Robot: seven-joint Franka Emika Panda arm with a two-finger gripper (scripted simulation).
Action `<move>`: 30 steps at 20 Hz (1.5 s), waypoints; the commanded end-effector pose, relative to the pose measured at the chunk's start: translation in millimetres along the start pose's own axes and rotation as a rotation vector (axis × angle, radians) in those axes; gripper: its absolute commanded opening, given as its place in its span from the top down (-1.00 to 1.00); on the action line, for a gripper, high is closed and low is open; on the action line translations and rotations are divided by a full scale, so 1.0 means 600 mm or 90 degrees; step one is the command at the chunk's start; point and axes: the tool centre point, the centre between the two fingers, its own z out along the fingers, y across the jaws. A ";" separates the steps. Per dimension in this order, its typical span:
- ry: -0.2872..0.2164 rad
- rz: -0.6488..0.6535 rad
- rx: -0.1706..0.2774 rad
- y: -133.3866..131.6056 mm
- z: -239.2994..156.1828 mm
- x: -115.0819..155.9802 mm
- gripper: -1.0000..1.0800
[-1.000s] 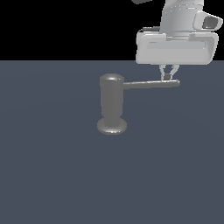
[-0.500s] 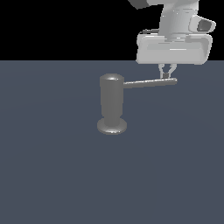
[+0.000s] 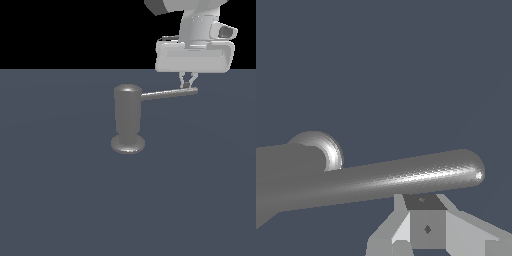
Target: Turn on the faucet by rotating a designated handle.
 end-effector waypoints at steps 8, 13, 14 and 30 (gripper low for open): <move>-0.009 0.004 0.000 -0.002 0.018 0.043 1.00; -0.011 0.006 0.000 -0.002 0.022 0.065 1.00; -0.011 0.006 0.000 -0.002 0.022 0.069 1.00; -0.018 0.013 -0.001 -0.001 0.033 0.132 1.00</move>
